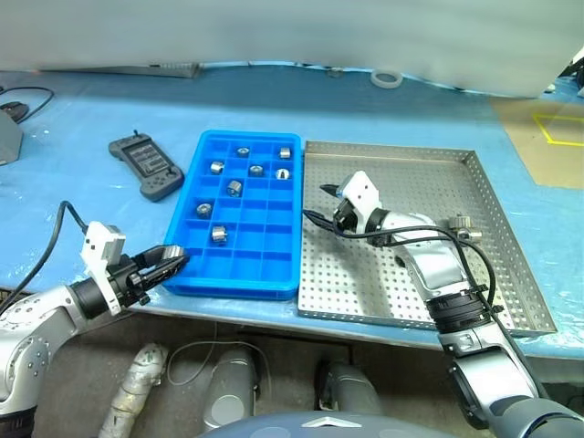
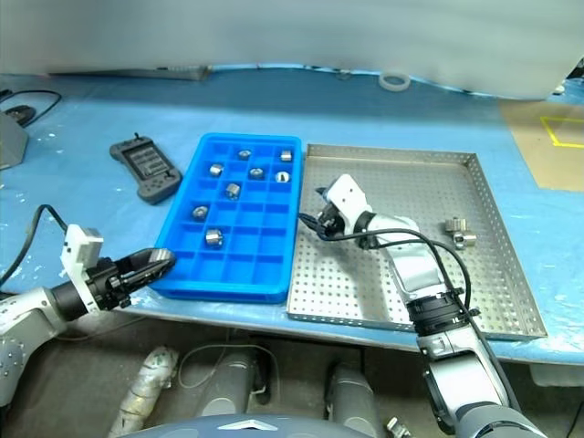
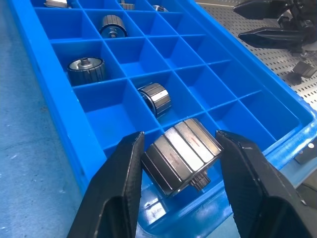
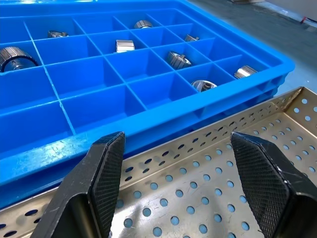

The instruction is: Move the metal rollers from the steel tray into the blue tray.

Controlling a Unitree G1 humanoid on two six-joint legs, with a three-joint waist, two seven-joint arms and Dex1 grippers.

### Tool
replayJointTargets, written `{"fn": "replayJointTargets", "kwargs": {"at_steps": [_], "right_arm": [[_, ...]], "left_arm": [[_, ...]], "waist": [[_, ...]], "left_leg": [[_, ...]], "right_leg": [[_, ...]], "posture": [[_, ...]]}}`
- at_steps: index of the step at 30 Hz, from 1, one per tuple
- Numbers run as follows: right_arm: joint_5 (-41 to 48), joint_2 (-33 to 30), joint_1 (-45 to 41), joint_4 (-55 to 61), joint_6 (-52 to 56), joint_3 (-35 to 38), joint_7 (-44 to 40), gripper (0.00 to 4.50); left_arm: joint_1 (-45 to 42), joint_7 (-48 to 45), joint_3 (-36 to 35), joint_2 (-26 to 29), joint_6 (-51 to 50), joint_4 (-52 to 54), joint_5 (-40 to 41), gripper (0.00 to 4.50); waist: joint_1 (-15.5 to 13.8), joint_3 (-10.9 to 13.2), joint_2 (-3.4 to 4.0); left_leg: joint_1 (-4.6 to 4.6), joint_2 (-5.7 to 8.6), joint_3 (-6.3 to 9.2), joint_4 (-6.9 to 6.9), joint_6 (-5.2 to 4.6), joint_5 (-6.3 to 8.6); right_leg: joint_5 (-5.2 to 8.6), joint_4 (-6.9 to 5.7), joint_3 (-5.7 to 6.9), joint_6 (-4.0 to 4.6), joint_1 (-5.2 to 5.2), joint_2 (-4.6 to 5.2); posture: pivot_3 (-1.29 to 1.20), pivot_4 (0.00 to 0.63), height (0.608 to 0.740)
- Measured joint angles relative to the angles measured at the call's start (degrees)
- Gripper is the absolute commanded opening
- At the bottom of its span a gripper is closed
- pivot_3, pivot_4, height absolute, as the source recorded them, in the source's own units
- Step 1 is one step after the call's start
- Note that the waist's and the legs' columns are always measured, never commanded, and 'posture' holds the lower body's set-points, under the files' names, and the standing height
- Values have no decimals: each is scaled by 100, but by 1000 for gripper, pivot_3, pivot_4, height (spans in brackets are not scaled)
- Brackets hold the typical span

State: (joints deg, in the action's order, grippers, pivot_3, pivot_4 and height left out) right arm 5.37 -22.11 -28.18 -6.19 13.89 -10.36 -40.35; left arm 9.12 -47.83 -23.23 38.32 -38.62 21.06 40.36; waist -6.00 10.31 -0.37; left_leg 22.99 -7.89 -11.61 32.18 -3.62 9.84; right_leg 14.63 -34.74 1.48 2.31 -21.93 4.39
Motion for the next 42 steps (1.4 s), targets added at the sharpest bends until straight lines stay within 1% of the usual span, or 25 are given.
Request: {"fn": "replayJointTargets", "kwargs": {"at_steps": [3,6,11,14,17,20,22,24,26,30,33,35,39,42], "right_arm": [[0,0,32,36,1,0,9,3596],[-6,4,58,41,3,-1,22,3617],[-18,7,73,46,5,0,55,3617],[-19,3,101,64,9,0,56,3617],[-17,-53,137,159,35,12,31,3617],[33,-286,254,441,156,80,-91,3617],[104,-425,327,640,248,158,-155,3617],[170,-633,491,891,380,332,-205,3617],[206,-865,762,1144,504,577,-194,3617],[264,-1251,1476,1569,764,1114,-67,3617],[289,-1430,2032,1919,942,1482,37,3617],[318,-1478,2352,2157,1066,1657,88,3617],[375,-1472,2881,2581,1296,1864,278,3617],[378,-1421,2997,2628,1333,1870,387,3617]], "left_arm": [[-6,0,89,31,4,-106,-57,2267],[-146,9,124,33,71,-264,-125,2853],[-214,18,176,73,253,-349,-288,4415],[-318,27,253,86,236,-381,-295,4415],[-572,47,335,78,133,-469,-221,4415],[-1430,61,495,-55,-11,-489,62,4415],[-1919,55,623,-147,-18,-489,155,4415],[-2443,4,938,-333,-11,-584,161,4415],[-2925,-121,1397,-597,7,-840,100,4415],[-3656,-391,2240,-1163,270,-1668,-301,4415],[-3946,-545,2578,-1531,475,-2096,-516,4415],[-4030,-659,2679,-1666,550,-2276,-566,4415],[-4071,-903,2816,-1778,623,-2515,-658,4415],[-4158,-976,2825,-1823,643,-2716,-735,4415]], "waist": [[16,0,0],[13,-1,0],[24,-1,0],[21,0,1],[3,0,1],[-52,1,2],[-32,1,1],[-16,0,2],[15,0,3],[133,-1,2],[246,-2,4],[347,-2,5],[507,-4,8],[544,-4,8]], "left_leg": [[-1,0,0,0,1,0],[-6,0,0,0,3,-2],[-45,0,1,-3,4,-2],[-74,0,1,-13,9,-5],[-79,0,1,-14,12,-6],[-79,3,0,-9,14,-8],[-81,4,-1,-7,17,-10],[-81,5,-2,-6,20,-12],[-76,5,-3,-3,19,-11],[-65,3,-3,-1,16,-11],[-59,2,-2,0,5,-7],[-59,1,-2,0,-7,0],[-64,0,-2,2,-10,2],[-73,0,-2,12,-8,3]], "right_leg": [[0,0,0,0,0,0],[0,-4,0,0,4,0],[0,-3,-2,0,42,0],[1,-3,-2,-1,66,0],[1,-3,-2,-1,71,0],[1,-3,-2,-1,76,0],[1,-4,-4,-1,79,1],[1,-1,-6,-1,81,1],[1,1,-7,-1,80,1],[1,3,-8,-2,70,0],[1,3,-8,-2,66,0],[1,3,-6,-2,67,0],[1,4,-6,-1,71,-1],[1,3,-6,-1,80,-1]], "posture": [[156,150,740],[154,150,740],[154,150,740],[130,150,740],[99,150,740],[58,150,740],[19,150,740],[-9,150,740],[-40,150,740],[-122,150,740],[-167,150,740],[-197,150,740],[-225,150,740],[-225,150,740]]}}
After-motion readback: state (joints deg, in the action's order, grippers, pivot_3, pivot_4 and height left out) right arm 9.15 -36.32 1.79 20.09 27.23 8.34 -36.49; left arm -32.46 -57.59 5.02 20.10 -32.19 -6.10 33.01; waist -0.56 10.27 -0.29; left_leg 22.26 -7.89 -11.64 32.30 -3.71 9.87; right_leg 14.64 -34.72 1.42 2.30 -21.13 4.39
